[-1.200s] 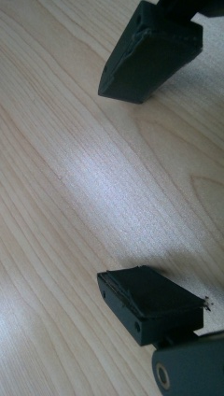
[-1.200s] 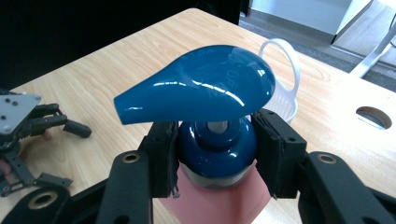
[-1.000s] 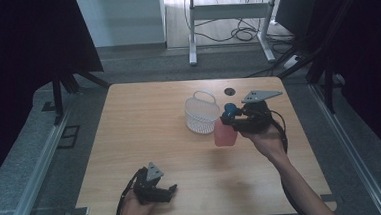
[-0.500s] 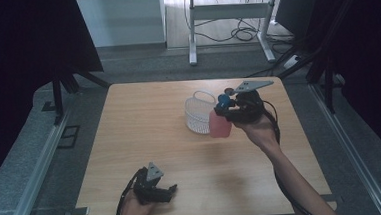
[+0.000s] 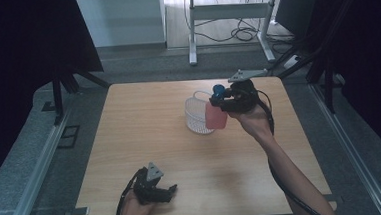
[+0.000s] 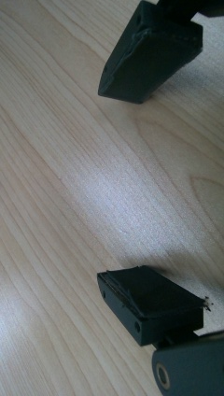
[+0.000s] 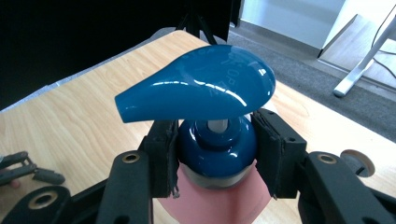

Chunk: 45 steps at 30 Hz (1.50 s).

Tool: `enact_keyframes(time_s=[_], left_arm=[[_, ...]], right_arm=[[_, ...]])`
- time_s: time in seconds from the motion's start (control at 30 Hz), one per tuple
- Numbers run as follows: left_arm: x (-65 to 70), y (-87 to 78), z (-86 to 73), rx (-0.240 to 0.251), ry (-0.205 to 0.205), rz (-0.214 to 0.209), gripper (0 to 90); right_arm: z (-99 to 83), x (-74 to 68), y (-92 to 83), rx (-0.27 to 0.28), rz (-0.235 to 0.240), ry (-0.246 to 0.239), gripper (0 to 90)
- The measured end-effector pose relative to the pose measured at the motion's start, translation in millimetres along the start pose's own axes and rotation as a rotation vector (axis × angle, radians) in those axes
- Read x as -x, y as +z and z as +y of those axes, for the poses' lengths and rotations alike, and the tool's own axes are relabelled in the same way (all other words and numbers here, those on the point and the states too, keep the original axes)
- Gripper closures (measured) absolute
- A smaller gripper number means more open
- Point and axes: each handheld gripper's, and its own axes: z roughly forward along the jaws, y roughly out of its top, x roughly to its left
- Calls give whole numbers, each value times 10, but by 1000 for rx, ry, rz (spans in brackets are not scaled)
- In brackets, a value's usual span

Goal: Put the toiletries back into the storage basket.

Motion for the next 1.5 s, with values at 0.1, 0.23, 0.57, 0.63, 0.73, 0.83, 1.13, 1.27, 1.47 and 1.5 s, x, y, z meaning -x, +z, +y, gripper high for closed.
enact_keyframes(time_s=[0.1, 0.23, 0.57, 0.63, 0.73, 0.83, 1.13, 1.27, 1.47, 1.5], left_arm=[[1, 1, -1, 2, -1, 0, 105], [2, 0, 0, 1, -2, -1, 105], [1, 2, -1, 3, -2, 0, 104], [1, 2, -1, 3, -2, -1, 104], [2, 2, -1, 3, -2, -1, 104], [2, 2, -1, 3, -2, -1, 104], [1, 2, -1, 4, -1, -1, 104], [0, 1, -1, 3, 1, 0, 104], [0, 1, 0, 1, 1, 0, 104], [0, 1, 0, 1, 1, 0, 104]], right_arm=[[52, 9, 28, 3, -5, -3, 528], [95, 11, 66, 4, -8, -8, 528], [226, 45, 246, 0, -32, -22, 528], [249, 61, 295, 2, -37, -18, 528], [258, 79, 341, 7, -39, -14, 528], [258, 101, 387, 9, -45, -11, 528], [246, 144, 522, 3, -54, -2, 528], [222, 167, 587, -1, -58, -1, 528], [149, 185, 685, -15, -68, -3, 528], [149, 185, 685, -15, -68, -3, 528]])
